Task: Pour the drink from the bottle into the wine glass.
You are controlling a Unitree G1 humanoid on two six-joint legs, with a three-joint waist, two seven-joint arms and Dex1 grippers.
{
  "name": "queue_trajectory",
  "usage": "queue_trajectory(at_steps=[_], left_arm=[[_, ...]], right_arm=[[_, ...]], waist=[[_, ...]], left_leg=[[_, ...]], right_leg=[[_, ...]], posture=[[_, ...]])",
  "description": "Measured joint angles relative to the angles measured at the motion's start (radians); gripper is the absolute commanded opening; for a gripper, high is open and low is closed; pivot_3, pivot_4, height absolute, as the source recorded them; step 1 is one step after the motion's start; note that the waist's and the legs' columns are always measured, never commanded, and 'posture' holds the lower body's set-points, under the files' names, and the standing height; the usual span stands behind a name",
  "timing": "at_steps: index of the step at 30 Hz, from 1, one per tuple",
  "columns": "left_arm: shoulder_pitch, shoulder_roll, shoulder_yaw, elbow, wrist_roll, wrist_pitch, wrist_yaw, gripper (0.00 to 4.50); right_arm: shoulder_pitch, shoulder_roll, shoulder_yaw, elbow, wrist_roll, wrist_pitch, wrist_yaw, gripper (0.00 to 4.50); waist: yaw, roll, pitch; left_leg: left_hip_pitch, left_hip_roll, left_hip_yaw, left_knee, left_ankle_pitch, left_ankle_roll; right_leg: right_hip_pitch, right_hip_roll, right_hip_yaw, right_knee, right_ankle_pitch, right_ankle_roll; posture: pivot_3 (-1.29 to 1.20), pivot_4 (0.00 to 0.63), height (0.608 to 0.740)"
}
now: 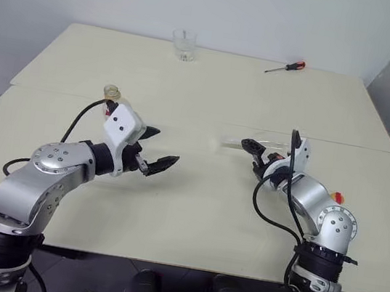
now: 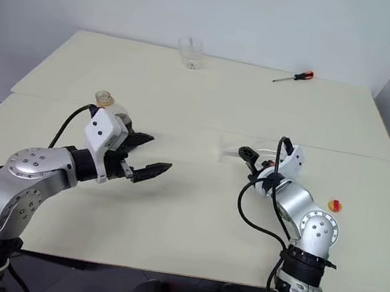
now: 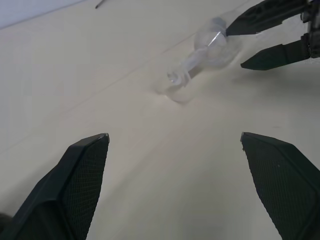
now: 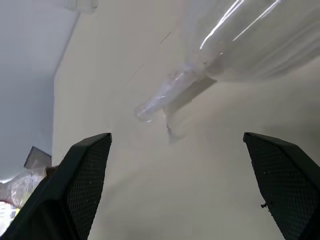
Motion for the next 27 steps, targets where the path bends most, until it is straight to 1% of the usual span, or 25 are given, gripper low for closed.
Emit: queue_trajectory(at_steps=[4, 9, 17, 27], left_arm=[[0.0, 0.0, -0.011, 0.045, 0.027, -0.026, -0.015, 4.49], [-0.006, -0.017, -0.034, 0.083, 0.061, -0.069, -0.022, 4.49], [-0.057, -0.053, -0.066, 0.15, 0.105, -0.13, -0.031, 4.49], [-0.059, -0.06, -0.069, 0.156, 0.125, -0.154, -0.035, 4.49]], right_arm=[[-0.05, 0.046, -0.003, 0.081, -0.056, -0.106, -0.027, 4.5], [-0.077, 0.059, 0.0, 0.123, -0.099, -0.173, -0.007, 4.5], [-0.123, 0.073, -0.006, 0.189, -0.103, -0.227, 0.01, 4.5], [-0.133, 0.089, -0.024, 0.241, -0.096, -0.289, -0.009, 4.5]], waist=[[0.0, 0.0, 0.0], [0.002, 0.0, 0.0], [0.002, 0.0, 0.0], [0.002, 0.0, 0.0]], left_leg=[[0.0, 0.0, 0.0, 0.0, 0.0, 0.0], [-0.001, -0.001, 0.001, 0.0, 0.0, 0.0], [-0.001, 0.0, 0.0, 0.0, 0.0, 0.0], [-0.001, -0.001, 0.0, -0.001, 0.0, 0.0]], right_leg=[[0.0, 0.0, 0.0, 0.0, 0.0, 0.0], [0.0, -0.002, 0.0, -0.001, 0.0, 0.0], [0.0, -0.001, 0.0, 0.0, 0.0, -0.001], [0.0, -0.001, 0.0, 0.0, 0.0, -0.001]], posture=[[0.0, 0.15, 0.74], [0.0, 0.15, 0.74], [0.0, 0.15, 0.74], [0.0, 0.15, 0.74]])
